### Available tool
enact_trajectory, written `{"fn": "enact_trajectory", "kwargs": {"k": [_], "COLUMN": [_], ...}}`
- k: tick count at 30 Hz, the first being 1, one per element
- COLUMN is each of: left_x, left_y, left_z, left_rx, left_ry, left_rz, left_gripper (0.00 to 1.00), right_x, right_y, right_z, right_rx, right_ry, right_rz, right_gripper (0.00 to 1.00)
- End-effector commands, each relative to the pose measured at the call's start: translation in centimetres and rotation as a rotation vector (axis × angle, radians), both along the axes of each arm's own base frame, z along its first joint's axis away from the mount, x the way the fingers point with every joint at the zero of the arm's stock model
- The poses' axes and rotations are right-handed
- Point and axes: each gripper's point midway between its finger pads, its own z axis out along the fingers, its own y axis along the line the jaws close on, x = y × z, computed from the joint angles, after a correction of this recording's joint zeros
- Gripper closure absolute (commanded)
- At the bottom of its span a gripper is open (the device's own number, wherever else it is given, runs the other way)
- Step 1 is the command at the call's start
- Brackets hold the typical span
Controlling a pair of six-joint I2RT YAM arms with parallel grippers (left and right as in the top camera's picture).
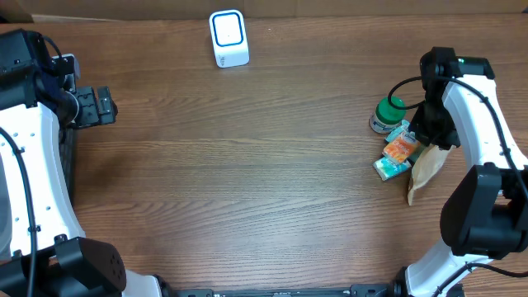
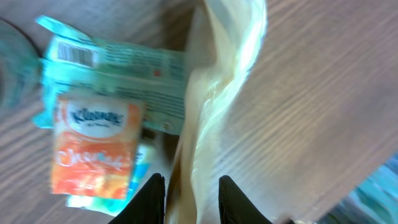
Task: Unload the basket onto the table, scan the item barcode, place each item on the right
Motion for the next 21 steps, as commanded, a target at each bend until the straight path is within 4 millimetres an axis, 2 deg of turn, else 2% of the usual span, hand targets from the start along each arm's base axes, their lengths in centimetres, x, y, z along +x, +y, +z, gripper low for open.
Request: {"fn": "enact_trajectory", "kwargs": {"k": [1, 4, 5, 7, 13, 17, 21], "left_x": [0.1, 0.1, 0.1, 0.1, 0.1, 0.1, 0.1], "left_y": [0.1, 0.1, 0.1, 0.1, 0.1, 0.1, 0.1], "left_z": [0.6, 0.6, 0.6, 0.6, 0.6, 0.6, 0.6], "left_rx": [0.022, 0.022, 0.022, 0.022, 0.022, 0.022, 0.022], "left_ry": [-0.011, -0.011, -0.011, -0.011, -0.011, -0.011, -0.011], "left_rz": [-0.019, -0.019, -0.019, -0.019, -0.019, -0.019, -0.019], "left_gripper": [0.01, 0.01, 0.01, 0.00, 0.00, 0.01, 0.01], "right_x": [0.8, 1.5, 1.8, 2.3, 3.6, 4.6, 4.4], "right_y": [1.3, 2.2, 2.6, 3.5, 4.9, 7.2, 8.7], "right_z": [-0.4, -0.7, -0.8, -0.8, 0.9, 3.9, 9.0], "right_rx": [0.075, 0.131, 0.158, 0.215, 0.297, 0.422, 0.483], "right_ry": [-0.041, -0.073, -0.080, -0.091, -0.142, -0.213, -0.323], "right_rz": [-0.005, -0.002, 0.014, 0.058, 0.103, 0.193, 0.250], "right_gripper": [0.74, 0.66, 0.60, 0.56, 0.56, 0.60, 0.60]}}
